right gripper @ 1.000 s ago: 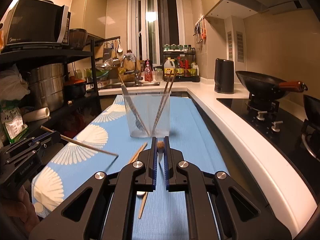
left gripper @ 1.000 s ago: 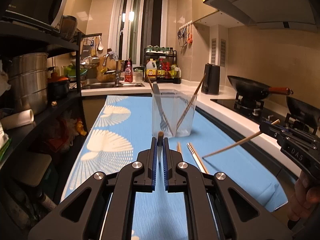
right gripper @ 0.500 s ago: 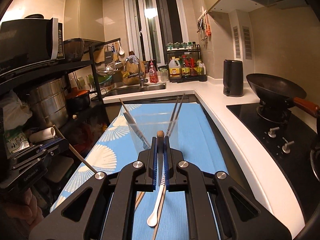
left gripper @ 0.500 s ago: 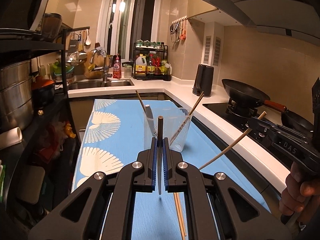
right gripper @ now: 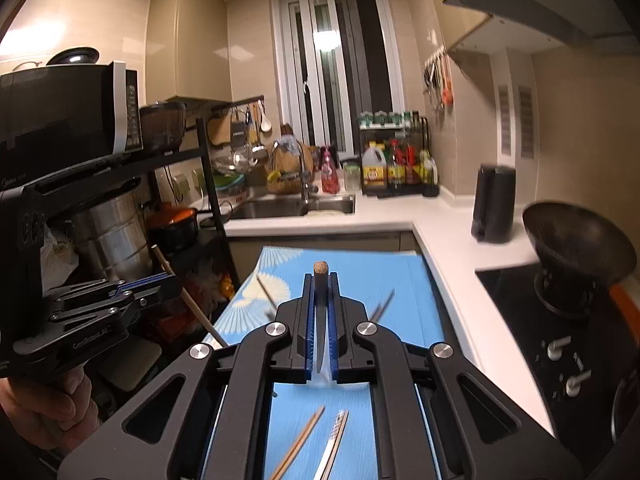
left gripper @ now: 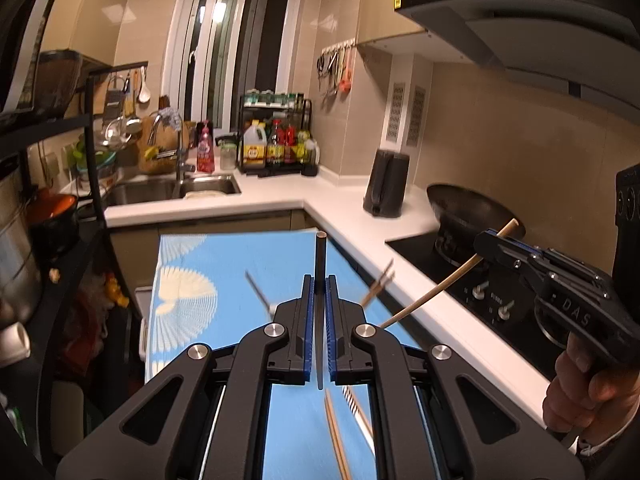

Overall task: Organize utensils
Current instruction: 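Lift both held chopsticks and carry them above the clear container, then open the left tool to drop its chopstick in while the right tool releases its chopstick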

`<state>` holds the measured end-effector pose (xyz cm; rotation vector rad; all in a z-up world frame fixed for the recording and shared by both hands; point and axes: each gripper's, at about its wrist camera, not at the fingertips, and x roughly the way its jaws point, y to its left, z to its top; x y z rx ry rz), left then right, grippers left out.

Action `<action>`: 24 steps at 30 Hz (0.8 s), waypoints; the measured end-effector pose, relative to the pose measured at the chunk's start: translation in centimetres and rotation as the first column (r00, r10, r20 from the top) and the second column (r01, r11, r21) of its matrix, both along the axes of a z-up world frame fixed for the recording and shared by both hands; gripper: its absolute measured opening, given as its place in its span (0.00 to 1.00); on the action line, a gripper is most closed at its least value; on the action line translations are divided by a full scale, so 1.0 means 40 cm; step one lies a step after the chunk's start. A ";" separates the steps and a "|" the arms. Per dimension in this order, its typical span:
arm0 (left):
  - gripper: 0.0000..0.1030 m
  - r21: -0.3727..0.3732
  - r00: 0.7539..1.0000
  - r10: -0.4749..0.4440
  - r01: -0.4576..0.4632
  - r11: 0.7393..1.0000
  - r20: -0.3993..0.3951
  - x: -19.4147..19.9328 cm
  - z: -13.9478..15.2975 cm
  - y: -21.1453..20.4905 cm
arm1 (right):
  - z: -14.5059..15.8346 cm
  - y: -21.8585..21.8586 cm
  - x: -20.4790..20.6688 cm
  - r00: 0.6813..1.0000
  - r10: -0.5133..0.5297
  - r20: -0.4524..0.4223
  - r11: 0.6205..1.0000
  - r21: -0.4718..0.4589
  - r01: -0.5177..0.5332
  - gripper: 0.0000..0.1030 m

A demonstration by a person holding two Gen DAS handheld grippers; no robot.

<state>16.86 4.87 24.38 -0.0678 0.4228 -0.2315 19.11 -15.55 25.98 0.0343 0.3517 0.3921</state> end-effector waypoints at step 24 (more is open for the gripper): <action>0.06 0.057 0.984 0.001 0.010 0.998 -0.181 0.361 -0.199 -0.056 | -0.173 0.100 0.324 0.984 -0.034 -0.177 0.994 -0.113 0.014 0.08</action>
